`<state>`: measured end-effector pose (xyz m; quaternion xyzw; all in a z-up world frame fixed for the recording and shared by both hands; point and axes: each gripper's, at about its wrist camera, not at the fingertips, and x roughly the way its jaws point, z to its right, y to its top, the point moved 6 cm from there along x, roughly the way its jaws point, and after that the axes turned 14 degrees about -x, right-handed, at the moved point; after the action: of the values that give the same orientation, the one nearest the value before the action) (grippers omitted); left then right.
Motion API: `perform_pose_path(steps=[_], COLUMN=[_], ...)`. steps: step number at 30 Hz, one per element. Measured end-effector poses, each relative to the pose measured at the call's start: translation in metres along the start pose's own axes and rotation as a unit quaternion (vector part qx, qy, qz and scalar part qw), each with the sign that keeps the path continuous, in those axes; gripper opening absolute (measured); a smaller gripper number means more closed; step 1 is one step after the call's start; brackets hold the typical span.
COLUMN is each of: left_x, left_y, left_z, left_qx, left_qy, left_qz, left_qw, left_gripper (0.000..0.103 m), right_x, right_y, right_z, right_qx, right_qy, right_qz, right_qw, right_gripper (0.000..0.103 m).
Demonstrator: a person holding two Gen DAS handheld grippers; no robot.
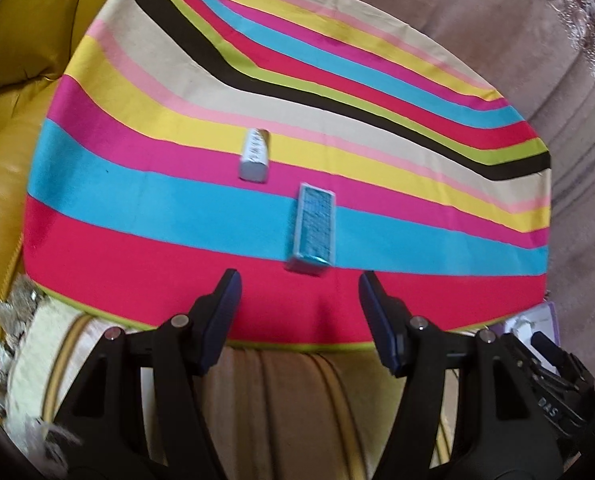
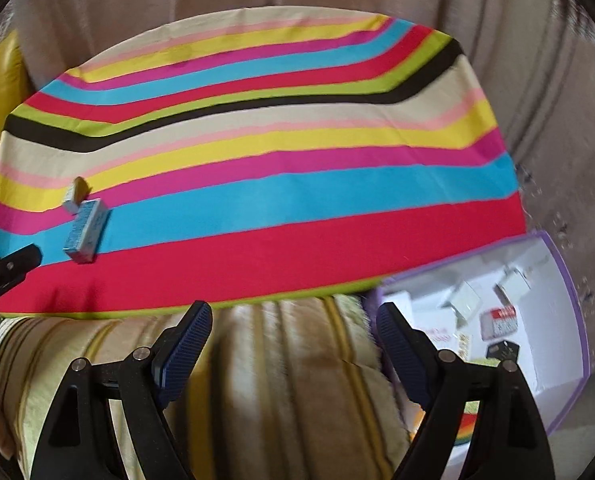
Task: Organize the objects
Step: 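Move both grippers back over the cloth toward the remaining boxes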
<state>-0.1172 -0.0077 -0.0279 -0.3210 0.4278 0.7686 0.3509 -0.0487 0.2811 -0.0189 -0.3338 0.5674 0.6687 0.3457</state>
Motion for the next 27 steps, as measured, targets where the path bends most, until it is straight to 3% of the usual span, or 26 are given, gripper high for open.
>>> perform_pose_path(steps=[12, 22, 27], left_x=[0.024, 0.075, 0.108], left_y=[0.044, 0.093, 0.102], left_z=[-0.017, -0.009, -0.014], left_qx=[-0.004, 0.011, 0.021], left_qy=[0.024, 0.037, 0.068], left_qz=[0.012, 0.004, -0.018], left_qw=[0.9996, 0.9992, 0.9973], left_gripper=[0.065, 0.064, 0.044], right_x=[0.012, 0.017, 0.02], right_y=[0.028, 0.039, 0.044], right_z=[-0.044, -0.064, -0.069], right_qx=[-0.046, -0.064, -0.062], right_qy=[0.023, 0.037, 0.047], right_qz=[0.007, 0.0, -0.002], right_qw=[0.999, 0.997, 0.997], right_gripper=[0.085, 0.085, 0.085])
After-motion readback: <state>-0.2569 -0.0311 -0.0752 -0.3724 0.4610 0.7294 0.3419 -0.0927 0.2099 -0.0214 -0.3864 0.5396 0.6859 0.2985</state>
